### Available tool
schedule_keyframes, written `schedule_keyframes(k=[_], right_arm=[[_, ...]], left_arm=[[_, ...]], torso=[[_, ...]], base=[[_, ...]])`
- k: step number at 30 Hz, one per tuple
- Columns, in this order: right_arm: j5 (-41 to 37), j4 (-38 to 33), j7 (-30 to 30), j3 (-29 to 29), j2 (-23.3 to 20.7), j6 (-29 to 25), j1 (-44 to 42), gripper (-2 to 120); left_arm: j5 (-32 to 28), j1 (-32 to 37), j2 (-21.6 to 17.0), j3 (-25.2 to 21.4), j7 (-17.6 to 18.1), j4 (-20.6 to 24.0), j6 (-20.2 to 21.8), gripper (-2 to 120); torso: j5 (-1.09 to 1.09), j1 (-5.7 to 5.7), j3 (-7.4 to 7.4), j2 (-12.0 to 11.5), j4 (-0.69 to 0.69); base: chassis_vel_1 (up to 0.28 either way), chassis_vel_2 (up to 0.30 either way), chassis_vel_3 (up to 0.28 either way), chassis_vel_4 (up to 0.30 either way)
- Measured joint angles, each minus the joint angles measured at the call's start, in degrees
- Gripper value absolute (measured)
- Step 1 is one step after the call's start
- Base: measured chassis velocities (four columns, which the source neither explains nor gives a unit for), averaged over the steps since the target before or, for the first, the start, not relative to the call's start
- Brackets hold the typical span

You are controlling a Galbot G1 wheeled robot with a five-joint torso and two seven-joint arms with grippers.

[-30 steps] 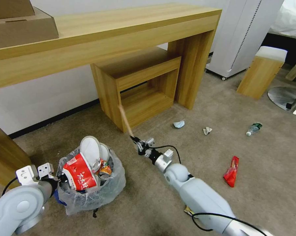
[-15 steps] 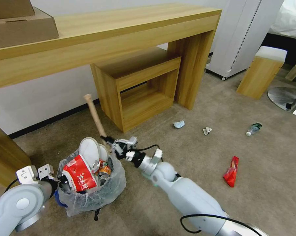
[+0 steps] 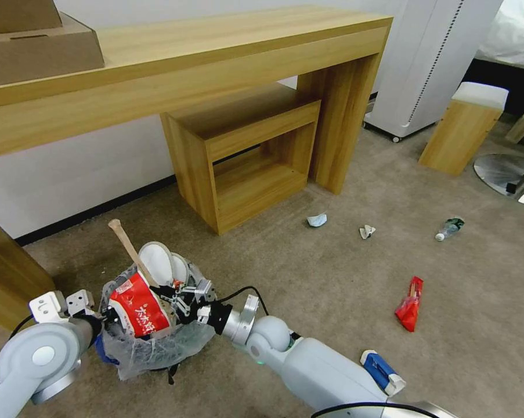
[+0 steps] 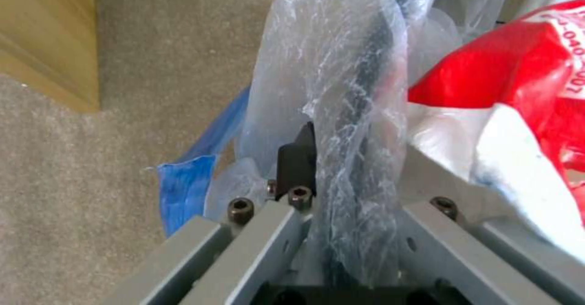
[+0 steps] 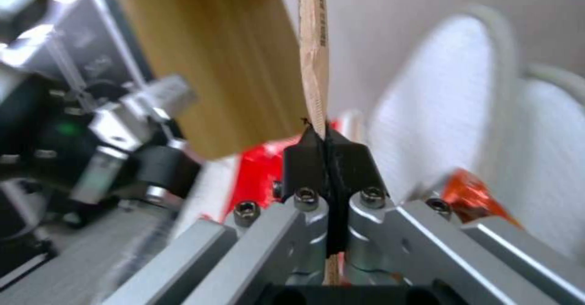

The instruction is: Pick up the trash bin and place the garbage on the floor into it.

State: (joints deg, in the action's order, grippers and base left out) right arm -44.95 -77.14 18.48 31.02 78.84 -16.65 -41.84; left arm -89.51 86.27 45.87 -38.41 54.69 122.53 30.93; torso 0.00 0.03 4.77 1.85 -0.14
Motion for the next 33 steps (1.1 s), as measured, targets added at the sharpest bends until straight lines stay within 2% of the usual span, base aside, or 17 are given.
schedule_keyframes(k=[3, 23, 33], right_arm=[[0.4, 0.0, -3.4, 1.3, -0.1, 1.4, 0.1, 0], [2.0, -1.0, -9.1, 5.7, -0.7, 4.9, 0.3, 0], [2.7, -0.9, -10.5, 5.8, -0.9, 5.5, 0.3, 0]], left_arm=[[0.4, 0.2, -0.1, 0.0, 0.0, 0.0, -0.2, 0], [2.0, 1.4, 0.6, 0.0, 0.0, 1.3, -0.5, 0], [2.3, 1.9, 0.9, -0.1, -0.2, 1.8, -0.4, 0]], torso=[[0.00, 0.00, 0.00, 0.0, 0.01], [0.00, 0.00, 0.00, 0.0, 0.01], [0.00, 0.00, 0.00, 0.0, 0.01]], base=[[0.000, 0.000, 0.000, 0.000], [0.000, 0.000, 0.000, 0.000], [0.000, 0.000, 0.000, 0.000]])
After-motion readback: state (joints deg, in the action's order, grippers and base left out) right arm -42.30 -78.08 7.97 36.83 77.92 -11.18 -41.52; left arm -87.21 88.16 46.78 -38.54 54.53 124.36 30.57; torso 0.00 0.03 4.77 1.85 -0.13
